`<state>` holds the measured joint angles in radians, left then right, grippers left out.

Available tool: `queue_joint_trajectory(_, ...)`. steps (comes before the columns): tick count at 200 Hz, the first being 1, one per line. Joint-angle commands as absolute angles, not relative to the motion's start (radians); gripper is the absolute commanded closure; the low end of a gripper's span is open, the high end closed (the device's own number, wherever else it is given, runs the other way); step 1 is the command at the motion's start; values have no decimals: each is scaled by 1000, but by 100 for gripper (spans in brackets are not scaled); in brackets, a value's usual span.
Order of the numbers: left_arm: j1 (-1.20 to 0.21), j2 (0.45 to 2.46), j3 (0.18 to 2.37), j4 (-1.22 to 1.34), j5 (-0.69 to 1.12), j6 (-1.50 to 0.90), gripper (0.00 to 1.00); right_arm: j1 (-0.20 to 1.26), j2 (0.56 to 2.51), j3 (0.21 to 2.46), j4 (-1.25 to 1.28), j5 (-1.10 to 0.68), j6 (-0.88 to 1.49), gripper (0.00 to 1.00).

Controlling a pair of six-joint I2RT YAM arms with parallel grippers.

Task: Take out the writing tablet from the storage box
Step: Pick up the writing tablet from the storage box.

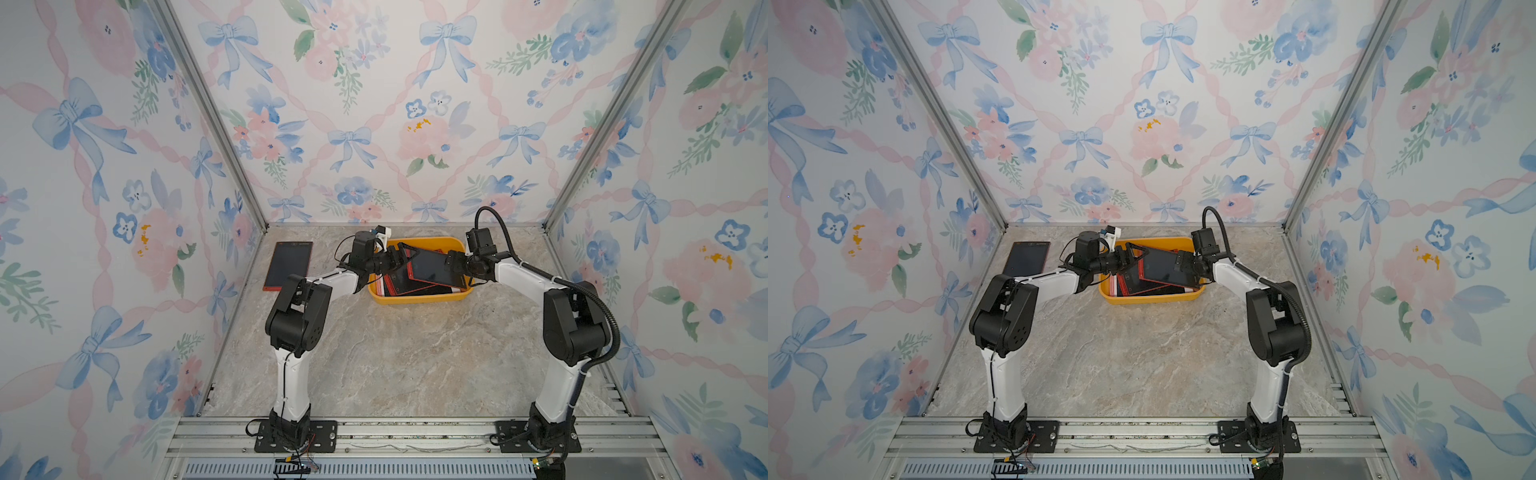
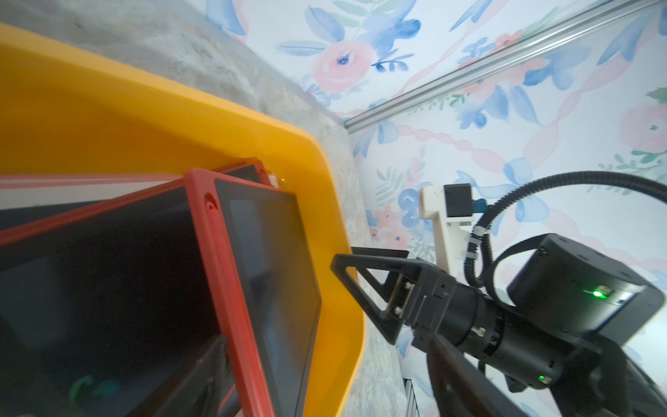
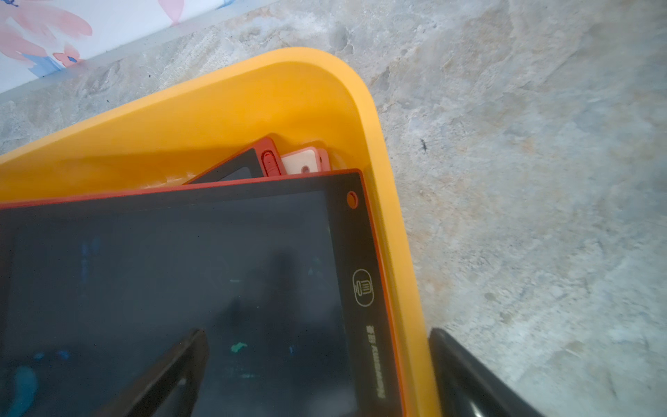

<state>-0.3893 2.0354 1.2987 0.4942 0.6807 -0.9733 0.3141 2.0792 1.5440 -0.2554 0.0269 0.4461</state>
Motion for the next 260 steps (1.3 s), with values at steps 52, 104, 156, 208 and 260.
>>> queue_joint_trajectory(52,-464,2054,1281,670,818,-1101,15,351,2120,1555,-234,-108,480,3)
queue_joint_trajectory(104,-440,2048,1248,669,781,-1111,22,344,2109,1545,-234,-101,477,3)
queue_joint_trajectory(156,-399,2048,1277,520,733,-1001,24,340,2109,1542,-233,-101,479,3)
queue_joint_trajectory(208,-384,2112,1490,115,682,-729,31,340,2109,1542,-240,-94,477,3)
queue_joint_trajectory(260,-366,2133,1505,30,651,-677,55,341,2103,1542,-250,-83,469,3)
